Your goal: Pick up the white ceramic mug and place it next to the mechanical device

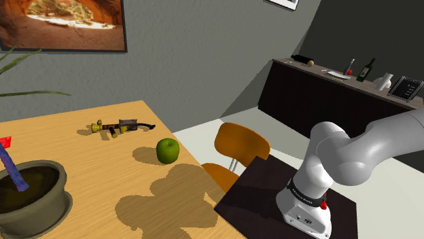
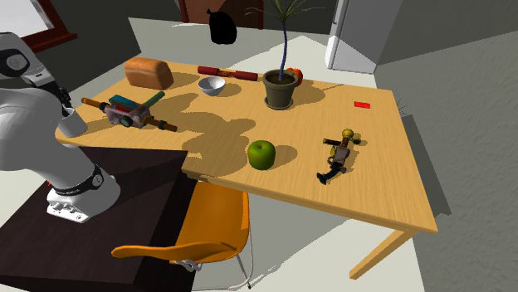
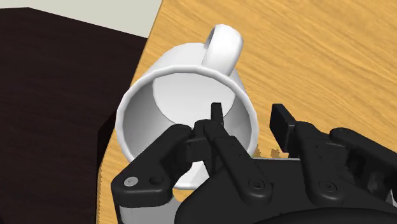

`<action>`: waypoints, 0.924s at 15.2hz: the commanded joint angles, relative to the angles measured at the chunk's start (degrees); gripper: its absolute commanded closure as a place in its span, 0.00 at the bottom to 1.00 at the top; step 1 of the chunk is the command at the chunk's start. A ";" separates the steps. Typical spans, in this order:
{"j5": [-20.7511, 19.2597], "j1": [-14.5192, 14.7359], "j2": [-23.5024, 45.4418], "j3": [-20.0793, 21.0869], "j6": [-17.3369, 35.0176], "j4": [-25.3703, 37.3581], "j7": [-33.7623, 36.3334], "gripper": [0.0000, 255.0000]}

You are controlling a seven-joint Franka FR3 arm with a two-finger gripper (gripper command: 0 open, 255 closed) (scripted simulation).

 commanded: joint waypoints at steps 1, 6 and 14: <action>0.00 0.00 0.00 0.00 0.00 0.00 0.00 0.00; -1.38 1.22 0.73 -1.89 -1.15 0.07 0.70 0.00; -5.00 4.52 2.44 -7.14 -4.61 0.72 2.52 0.00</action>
